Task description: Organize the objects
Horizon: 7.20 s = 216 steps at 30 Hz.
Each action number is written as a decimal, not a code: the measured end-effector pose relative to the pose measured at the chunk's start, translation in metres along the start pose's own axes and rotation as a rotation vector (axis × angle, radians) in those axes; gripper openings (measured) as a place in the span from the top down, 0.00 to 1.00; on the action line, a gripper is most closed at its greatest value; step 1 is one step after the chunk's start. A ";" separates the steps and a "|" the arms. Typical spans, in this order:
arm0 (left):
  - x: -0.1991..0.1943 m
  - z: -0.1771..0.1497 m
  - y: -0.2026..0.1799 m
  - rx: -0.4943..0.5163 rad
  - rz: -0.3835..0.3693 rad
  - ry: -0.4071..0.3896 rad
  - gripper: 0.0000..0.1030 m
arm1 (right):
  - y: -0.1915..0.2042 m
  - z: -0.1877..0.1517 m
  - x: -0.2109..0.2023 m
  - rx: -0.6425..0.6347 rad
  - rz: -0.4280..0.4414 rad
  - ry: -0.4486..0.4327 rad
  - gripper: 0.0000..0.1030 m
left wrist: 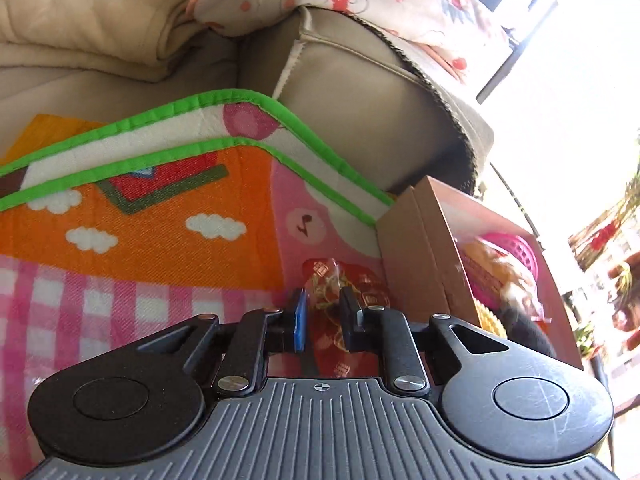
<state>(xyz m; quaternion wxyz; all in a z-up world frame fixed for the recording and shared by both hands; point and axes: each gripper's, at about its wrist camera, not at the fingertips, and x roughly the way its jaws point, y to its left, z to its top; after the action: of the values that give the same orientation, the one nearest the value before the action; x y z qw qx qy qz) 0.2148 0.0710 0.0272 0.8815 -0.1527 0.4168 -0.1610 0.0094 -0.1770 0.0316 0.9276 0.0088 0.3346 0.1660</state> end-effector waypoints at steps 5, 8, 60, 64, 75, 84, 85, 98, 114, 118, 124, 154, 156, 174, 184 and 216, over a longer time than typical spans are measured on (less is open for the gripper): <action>-0.043 -0.043 0.000 0.106 -0.029 0.051 0.88 | 0.001 0.000 0.002 -0.004 -0.007 0.007 0.00; -0.058 -0.075 -0.004 0.172 -0.079 0.123 0.88 | 0.004 0.000 0.004 -0.012 -0.015 0.021 0.00; -0.098 -0.175 -0.090 0.430 -0.124 0.046 0.59 | -0.031 0.000 0.000 0.218 -0.117 0.004 0.00; -0.092 -0.176 -0.105 0.459 -0.131 0.084 0.28 | -0.032 0.000 0.000 0.223 -0.114 0.002 0.00; -0.123 -0.137 -0.097 0.458 0.130 -0.196 0.18 | -0.051 -0.003 -0.006 0.345 -0.080 -0.035 0.00; -0.079 -0.075 -0.016 0.146 0.397 -0.190 0.20 | -0.051 -0.004 -0.007 0.360 -0.075 -0.044 0.00; -0.071 -0.077 -0.012 0.128 0.379 -0.167 0.20 | -0.050 -0.004 -0.006 0.358 -0.078 -0.041 0.00; -0.086 -0.117 -0.026 0.173 0.244 -0.143 0.40 | 0.029 -0.003 -0.010 0.004 0.127 0.093 0.00; -0.143 -0.143 -0.023 0.041 0.114 -0.206 0.40 | 0.094 -0.021 -0.017 -0.421 -0.151 0.046 0.00; -0.149 -0.146 -0.014 -0.007 0.126 -0.223 0.40 | 0.068 -0.005 -0.024 -0.246 -0.016 0.095 0.00; -0.148 -0.147 -0.008 -0.030 0.134 -0.216 0.40 | 0.086 0.002 0.001 -0.213 0.080 0.126 0.00; -0.052 -0.006 -0.147 0.162 -0.131 -0.290 0.40 | -0.016 0.003 -0.090 -0.026 -0.112 -0.074 0.25; -0.018 0.007 -0.149 0.140 -0.130 -0.274 0.39 | -0.022 0.001 -0.085 -0.010 -0.120 -0.057 0.25; -0.073 -0.079 -0.116 0.225 -0.103 -0.278 0.40 | -0.076 0.055 -0.077 0.135 -0.112 -0.150 0.25; -0.073 -0.092 -0.083 0.116 -0.064 -0.197 0.40 | -0.120 0.116 -0.031 0.301 -0.068 -0.141 0.15; -0.071 -0.051 -0.002 0.098 0.275 -0.315 0.00 | 0.007 0.081 0.067 -0.122 -0.254 -0.002 0.43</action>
<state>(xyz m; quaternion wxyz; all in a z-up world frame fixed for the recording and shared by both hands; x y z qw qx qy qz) 0.1316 0.0917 0.0454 0.9558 -0.0743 0.2826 -0.0335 0.1065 -0.1411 0.0541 0.9403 -0.0901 0.3213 0.0672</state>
